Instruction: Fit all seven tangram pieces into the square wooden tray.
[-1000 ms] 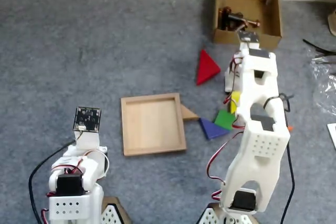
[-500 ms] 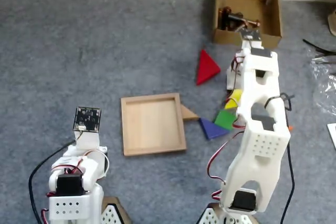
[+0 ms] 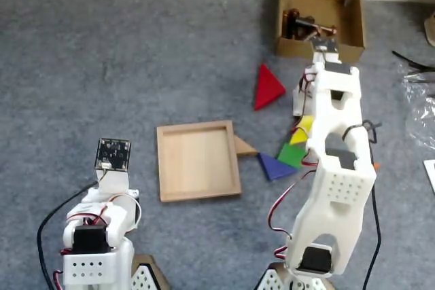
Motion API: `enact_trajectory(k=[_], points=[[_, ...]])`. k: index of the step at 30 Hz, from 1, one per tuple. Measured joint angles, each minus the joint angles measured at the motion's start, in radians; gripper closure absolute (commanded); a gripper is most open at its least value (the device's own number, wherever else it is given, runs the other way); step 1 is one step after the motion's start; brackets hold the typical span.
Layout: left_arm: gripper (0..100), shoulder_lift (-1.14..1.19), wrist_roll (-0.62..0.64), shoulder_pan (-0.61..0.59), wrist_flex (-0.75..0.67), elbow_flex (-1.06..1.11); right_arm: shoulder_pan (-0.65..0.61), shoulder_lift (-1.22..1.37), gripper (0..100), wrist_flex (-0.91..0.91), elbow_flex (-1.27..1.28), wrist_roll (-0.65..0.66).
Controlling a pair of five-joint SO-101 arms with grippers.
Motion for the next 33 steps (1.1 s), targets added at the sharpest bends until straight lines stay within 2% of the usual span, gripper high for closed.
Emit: enact_trajectory(k=[2, 6, 10, 18, 33], points=[[99, 0.000, 0.000, 0.000, 0.000, 0.000, -0.008, -0.018, 67.6, 0.006, 0.006, -0.002], [99, 0.000, 0.000, 0.000, 0.000, 0.000, -0.002, -0.057, 68.4, 0.057, 0.049, -0.017], [99, 0.000, 0.000, 0.000, 0.000, 0.000, -0.006, -0.084, 68.4, 0.077, 0.055, -0.115], [99, 0.000, 0.000, 0.000, 0.000, 0.000, -0.005, -0.087, 68.4, 0.150, 0.055, -0.206], [99, 0.000, 0.000, 0.000, 0.000, 0.000, -0.008, -0.095, 68.5, 0.044, 0.152, -0.187]])
